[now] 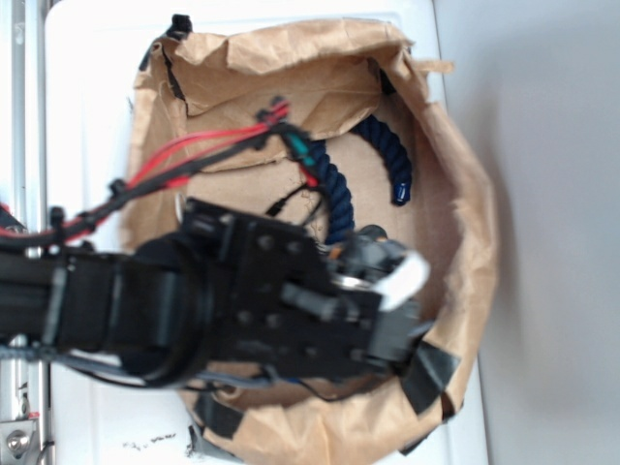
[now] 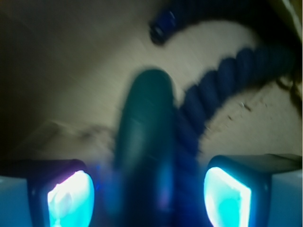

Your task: Grab the plastic pickle.

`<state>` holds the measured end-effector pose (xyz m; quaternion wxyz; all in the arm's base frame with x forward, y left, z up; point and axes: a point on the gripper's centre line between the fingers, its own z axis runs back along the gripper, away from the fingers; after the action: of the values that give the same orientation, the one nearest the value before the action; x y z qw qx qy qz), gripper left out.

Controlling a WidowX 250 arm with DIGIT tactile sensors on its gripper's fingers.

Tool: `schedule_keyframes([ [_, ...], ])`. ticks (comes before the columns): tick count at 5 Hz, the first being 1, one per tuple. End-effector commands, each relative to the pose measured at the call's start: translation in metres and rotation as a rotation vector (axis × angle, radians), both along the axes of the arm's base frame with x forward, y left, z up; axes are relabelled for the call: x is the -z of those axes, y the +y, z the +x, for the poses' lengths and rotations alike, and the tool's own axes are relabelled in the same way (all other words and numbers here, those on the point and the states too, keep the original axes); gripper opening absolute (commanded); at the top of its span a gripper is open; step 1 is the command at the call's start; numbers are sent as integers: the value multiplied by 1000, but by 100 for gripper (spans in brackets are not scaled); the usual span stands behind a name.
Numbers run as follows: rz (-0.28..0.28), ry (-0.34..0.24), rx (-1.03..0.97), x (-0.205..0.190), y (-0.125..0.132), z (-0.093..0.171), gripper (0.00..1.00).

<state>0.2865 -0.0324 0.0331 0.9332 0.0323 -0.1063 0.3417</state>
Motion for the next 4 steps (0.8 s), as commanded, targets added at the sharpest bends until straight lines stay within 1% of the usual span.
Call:
schedule_keyframes([
  [1,25,-151,-48,14,27,-2,0],
  [2,11,-139,-64,8,28,1,0],
  [3,13,-154,-62,4,25,-3,0],
  [4,-13,-125,-32,-32,23,-16,0],
])
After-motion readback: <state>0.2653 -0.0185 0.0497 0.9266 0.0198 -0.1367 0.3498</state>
